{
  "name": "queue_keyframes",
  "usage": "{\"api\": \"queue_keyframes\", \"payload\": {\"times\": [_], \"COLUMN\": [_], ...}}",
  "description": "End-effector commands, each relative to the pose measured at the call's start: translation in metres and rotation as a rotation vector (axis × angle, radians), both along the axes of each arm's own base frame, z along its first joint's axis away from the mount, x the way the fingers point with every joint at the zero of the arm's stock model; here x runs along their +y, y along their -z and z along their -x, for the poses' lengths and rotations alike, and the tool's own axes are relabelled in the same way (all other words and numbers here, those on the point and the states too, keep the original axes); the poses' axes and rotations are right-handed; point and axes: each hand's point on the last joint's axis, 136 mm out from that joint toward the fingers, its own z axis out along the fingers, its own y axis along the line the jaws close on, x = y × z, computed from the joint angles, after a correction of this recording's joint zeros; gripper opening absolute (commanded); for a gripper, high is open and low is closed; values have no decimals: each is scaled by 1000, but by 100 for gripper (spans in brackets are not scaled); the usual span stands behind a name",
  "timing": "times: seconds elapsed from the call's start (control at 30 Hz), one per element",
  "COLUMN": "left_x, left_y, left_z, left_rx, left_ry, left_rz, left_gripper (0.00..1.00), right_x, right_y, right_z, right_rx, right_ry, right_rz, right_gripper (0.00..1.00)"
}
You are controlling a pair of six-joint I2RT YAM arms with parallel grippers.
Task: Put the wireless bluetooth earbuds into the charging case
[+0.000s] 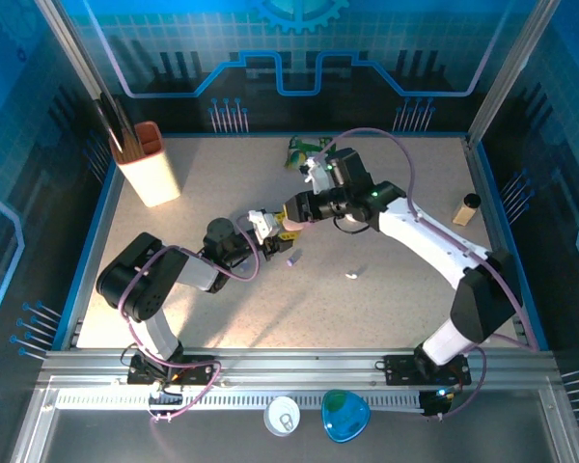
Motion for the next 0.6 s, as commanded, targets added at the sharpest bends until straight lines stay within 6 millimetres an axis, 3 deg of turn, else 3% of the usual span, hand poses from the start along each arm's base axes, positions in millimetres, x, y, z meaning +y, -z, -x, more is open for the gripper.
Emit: {"api": "queue_keyframes", "payload": {"times": [0.0, 0.1, 0.2, 0.43, 0.57], "left_x": [0, 0, -1, -4, -5], "left_y": [-26, -34, -43, -55, -57], "left_z": [-1, 2, 4, 8, 8], "left_rx": [-45, -56, -55, -72, -69], "left_ry": [12, 28, 42, 74, 76], "left_rz": [55, 85, 106, 122, 129], "left_gripper": [17, 18, 17, 19, 19], "right_x": [-21, -33, -33, -23, -10], "right_y": [-19, -17, -11, 1, -2], "right_z": [7, -1, 1, 8, 11], "right_rx": [-17, 57, 161, 253, 284], "right_ry": [49, 129, 125, 88, 27], "right_rz": [-58, -184, -326, -455, -522], "right_gripper": [47, 61, 68, 67, 63]}}
